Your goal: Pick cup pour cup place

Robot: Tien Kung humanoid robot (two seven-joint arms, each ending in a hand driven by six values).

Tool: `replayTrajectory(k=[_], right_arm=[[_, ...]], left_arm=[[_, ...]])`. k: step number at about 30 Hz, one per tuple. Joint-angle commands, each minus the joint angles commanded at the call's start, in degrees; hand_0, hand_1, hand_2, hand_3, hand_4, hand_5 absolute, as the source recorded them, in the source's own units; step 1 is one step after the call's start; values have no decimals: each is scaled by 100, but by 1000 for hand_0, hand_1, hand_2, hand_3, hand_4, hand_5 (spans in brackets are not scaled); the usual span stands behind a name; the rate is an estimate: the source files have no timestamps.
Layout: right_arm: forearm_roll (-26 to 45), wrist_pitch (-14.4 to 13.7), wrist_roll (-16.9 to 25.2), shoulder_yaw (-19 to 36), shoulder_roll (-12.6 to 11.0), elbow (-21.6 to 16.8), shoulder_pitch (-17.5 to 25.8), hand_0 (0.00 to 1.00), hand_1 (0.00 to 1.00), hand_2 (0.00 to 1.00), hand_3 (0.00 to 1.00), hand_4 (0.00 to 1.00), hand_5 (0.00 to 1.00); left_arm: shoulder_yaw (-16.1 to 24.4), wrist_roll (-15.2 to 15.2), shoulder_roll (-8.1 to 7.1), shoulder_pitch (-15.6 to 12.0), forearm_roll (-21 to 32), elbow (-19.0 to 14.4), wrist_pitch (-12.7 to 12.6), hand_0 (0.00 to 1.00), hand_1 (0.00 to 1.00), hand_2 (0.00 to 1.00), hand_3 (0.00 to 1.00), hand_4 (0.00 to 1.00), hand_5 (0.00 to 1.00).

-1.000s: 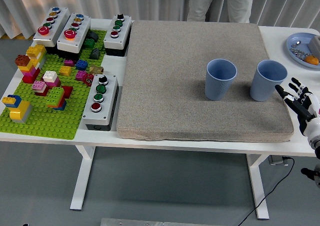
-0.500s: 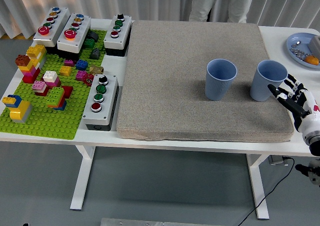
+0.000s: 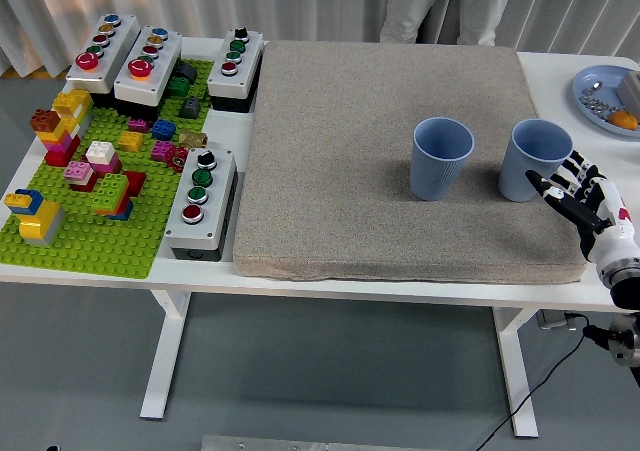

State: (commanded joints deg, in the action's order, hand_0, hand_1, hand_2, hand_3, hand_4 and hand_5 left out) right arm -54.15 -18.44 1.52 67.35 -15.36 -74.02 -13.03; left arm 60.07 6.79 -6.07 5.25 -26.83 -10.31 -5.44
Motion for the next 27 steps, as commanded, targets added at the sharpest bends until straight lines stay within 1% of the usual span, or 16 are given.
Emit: replayTrajectory(k=[9, 15, 27], right_arm=[[5, 20, 2, 46, 22, 82, -10, 900, 829, 952, 919, 917, 507], [-33, 42, 9, 70, 66, 212, -48, 900, 830, 951, 916, 915, 505], [-74, 52, 8, 184, 70, 277, -52, 900, 831, 950, 914, 912, 503]], left_arm=[[-15, -2, 2, -3, 15, 0, 1, 693, 678, 735, 671, 467, 978], [-36, 0, 4, -15, 21, 0, 3, 693, 678, 735, 671, 467, 976], [-61, -7, 6, -20, 45, 0, 8, 693, 677, 735, 671, 466, 975]])
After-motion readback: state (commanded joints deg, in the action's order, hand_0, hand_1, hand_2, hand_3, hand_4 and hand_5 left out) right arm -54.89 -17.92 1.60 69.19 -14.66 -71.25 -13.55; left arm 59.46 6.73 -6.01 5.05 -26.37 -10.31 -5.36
